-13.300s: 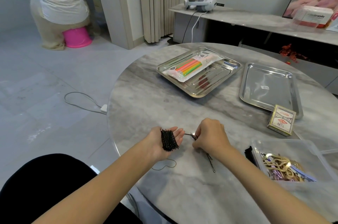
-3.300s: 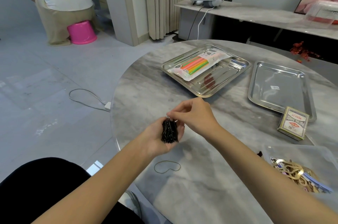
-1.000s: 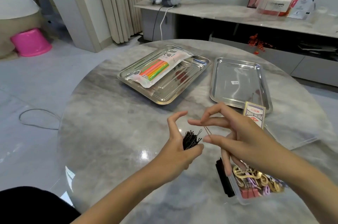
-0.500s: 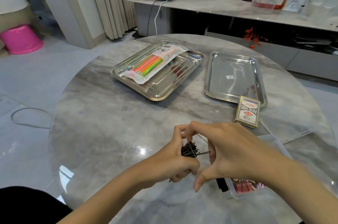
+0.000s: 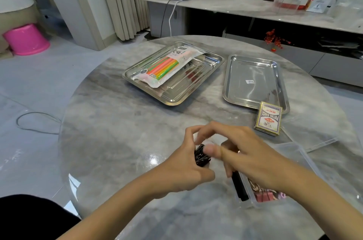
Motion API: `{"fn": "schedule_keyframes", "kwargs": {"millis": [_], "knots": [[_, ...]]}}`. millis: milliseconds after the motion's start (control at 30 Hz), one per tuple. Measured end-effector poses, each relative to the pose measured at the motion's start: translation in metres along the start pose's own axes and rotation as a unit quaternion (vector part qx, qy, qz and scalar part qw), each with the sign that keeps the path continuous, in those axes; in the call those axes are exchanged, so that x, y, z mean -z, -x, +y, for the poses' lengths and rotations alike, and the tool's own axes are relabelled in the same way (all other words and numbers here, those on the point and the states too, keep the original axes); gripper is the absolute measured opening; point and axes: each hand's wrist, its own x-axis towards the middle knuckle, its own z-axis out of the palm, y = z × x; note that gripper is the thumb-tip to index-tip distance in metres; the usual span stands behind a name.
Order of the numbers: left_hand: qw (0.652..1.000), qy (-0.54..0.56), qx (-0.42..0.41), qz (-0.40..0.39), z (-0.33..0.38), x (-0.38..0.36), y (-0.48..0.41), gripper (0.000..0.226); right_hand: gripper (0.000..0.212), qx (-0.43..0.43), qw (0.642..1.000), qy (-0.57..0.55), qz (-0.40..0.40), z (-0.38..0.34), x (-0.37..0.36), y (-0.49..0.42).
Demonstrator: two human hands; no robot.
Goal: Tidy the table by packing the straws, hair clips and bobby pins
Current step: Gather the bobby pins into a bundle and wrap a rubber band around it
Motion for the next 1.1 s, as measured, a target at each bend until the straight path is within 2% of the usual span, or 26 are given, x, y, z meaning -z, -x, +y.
{"fn": "schedule_keyframes", "kwargs": {"millis": [67,133,200,267,300,367,433,567,667,700,800,933,1033,1100], "knots": [[1.000,0.006,0.016,0.002,0.002,0.003,0.000,0.073,0.034,0.004,0.999,-0.019,0.046,0.002,-0.001,-0.002],[1.000,0.003,0.014,-0.002,0.003,0.002,0.000,0.073,0.034,0.005,0.999,-0.007,0.048,0.003,-0.002,-0.003],[1.000,-0.016,0.007,-0.004,0.005,0.000,0.002,0.074,0.029,-0.003,0.996,0.088,0.000,0.003,-0.004,-0.003],[0.999,-0.041,0.006,-0.008,0.003,-0.001,0.003,0.083,0.034,-0.003,0.980,0.197,-0.041,0.003,-0.007,0.000],[0.999,-0.049,0.010,-0.011,0.001,-0.001,0.004,0.089,0.035,-0.003,0.977,0.208,-0.049,0.003,-0.007,0.001],[0.998,-0.046,0.021,-0.034,0.001,-0.001,0.007,0.093,0.031,-0.010,0.984,0.164,-0.065,0.004,-0.006,0.001],[0.997,-0.017,0.020,-0.073,0.005,-0.001,0.010,0.088,0.028,-0.013,0.992,0.091,-0.082,0.003,-0.005,-0.001],[0.985,0.109,0.023,-0.134,0.018,0.003,0.016,0.081,0.029,-0.012,0.996,0.032,-0.085,0.001,-0.004,-0.001],[0.959,0.215,0.026,-0.181,0.020,0.004,0.018,0.050,0.018,-0.023,0.994,-0.027,-0.105,0.000,-0.004,0.000],[0.950,0.245,0.041,-0.187,0.020,0.003,0.018,0.052,0.016,-0.035,0.992,-0.047,-0.114,-0.001,-0.003,0.000],[0.948,0.272,0.074,-0.145,0.022,-0.004,0.015,0.050,0.017,-0.089,0.985,-0.079,-0.125,-0.003,-0.005,0.000],[0.951,0.291,0.098,-0.035,0.017,-0.007,0.010,0.046,0.024,-0.143,0.980,-0.119,-0.074,0.001,-0.015,-0.006],[0.927,0.360,0.109,0.006,0.015,-0.004,0.005,0.042,0.021,-0.166,0.975,-0.150,-0.007,0.004,-0.023,-0.008],[0.907,0.402,0.121,0.021,0.015,-0.001,0.003,0.047,0.031,-0.136,0.982,-0.126,0.037,0.001,-0.024,-0.004]]}}
